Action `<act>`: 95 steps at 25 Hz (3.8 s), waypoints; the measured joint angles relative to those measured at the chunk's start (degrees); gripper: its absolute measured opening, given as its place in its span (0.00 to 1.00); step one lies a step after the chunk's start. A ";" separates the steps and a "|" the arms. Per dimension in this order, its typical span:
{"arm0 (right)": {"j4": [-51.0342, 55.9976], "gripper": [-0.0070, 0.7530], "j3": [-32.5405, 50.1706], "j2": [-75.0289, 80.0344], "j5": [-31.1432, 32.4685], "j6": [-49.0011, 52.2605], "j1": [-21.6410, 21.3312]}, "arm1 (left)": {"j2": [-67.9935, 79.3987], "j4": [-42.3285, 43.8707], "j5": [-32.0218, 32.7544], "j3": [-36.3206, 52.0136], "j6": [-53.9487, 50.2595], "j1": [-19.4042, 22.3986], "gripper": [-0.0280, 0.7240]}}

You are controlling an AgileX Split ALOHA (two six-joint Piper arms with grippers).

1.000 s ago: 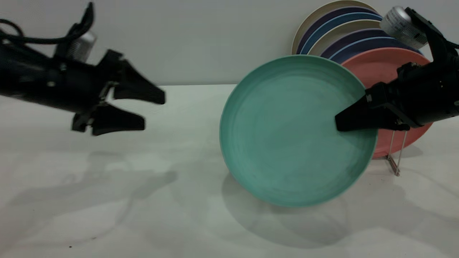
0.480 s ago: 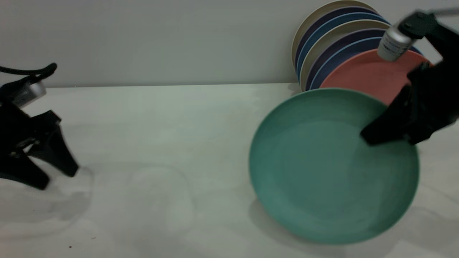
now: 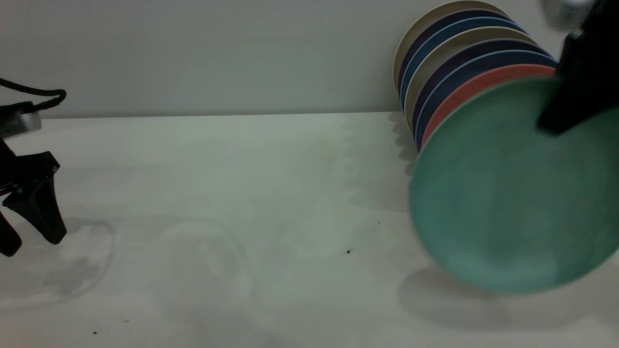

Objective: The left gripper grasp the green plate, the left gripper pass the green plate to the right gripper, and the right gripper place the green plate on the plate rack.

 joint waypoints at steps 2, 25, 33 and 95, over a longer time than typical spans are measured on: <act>-1.48 0.11 -3.64 0.00 0.51 1.34 -1.58 | 0.00 0.00 -0.05 0.00 0.00 0.00 0.83; -8.66 0.11 -15.94 4.79 -3.77 -1.93 -2.26 | 0.00 0.21 -0.47 -0.17 0.00 0.00 0.83; -8.66 0.11 -15.94 8.60 -4.86 -1.74 -2.26 | 0.00 0.21 -0.58 -0.17 0.00 0.00 0.83; -18.53 0.70 24.25 -65.06 27.67 81.51 -2.30 | -102.90 7.59 26.38 32.45 -12.81 0.00 0.77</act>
